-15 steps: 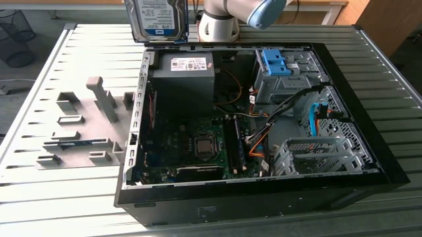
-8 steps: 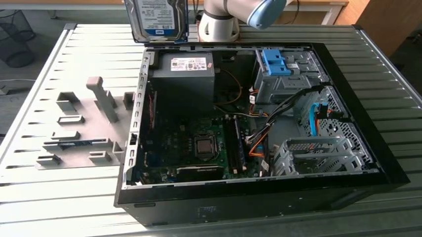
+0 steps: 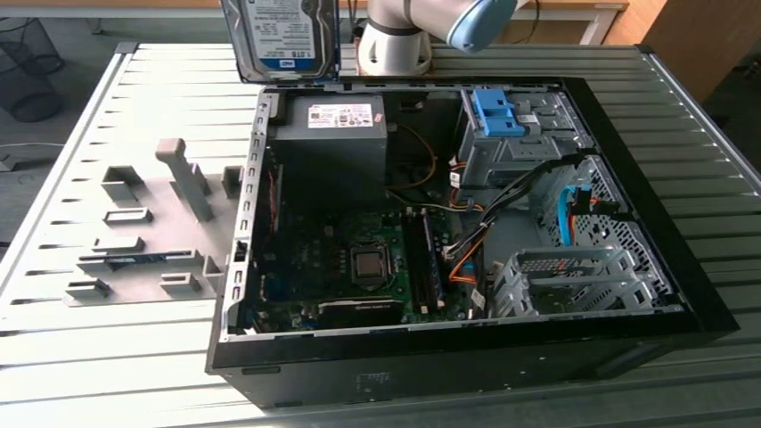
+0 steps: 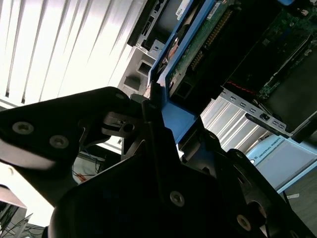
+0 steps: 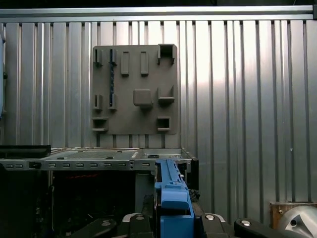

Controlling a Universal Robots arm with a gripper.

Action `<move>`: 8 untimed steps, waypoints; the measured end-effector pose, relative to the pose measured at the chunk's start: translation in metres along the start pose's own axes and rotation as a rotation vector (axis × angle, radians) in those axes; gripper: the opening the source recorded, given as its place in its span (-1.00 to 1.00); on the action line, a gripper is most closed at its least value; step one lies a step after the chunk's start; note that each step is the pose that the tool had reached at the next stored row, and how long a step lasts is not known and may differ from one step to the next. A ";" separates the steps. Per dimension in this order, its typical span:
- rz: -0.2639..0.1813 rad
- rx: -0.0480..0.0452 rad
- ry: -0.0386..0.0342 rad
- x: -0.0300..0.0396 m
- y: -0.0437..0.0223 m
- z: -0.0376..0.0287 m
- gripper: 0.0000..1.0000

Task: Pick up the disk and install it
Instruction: 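Pick up the disk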

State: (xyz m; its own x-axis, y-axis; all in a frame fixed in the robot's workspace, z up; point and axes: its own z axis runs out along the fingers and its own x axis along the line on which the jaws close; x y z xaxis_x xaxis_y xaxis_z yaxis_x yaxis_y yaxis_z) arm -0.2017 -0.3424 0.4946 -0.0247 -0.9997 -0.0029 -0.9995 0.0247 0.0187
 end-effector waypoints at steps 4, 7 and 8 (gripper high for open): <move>0.000 0.0002 0.0067 0.0049 -0.0002 0.0000 -0.26; 0.000 0.0001 0.0072 0.0052 -0.0017 0.0000 -0.26; 0.000 0.0002 0.0072 0.0051 -0.0035 0.0000 -0.26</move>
State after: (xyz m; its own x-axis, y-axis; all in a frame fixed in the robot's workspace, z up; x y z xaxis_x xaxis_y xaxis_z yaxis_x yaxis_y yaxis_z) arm -0.1983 -0.3476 0.4945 -0.0247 -0.9997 0.0043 -0.9995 0.0248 0.0185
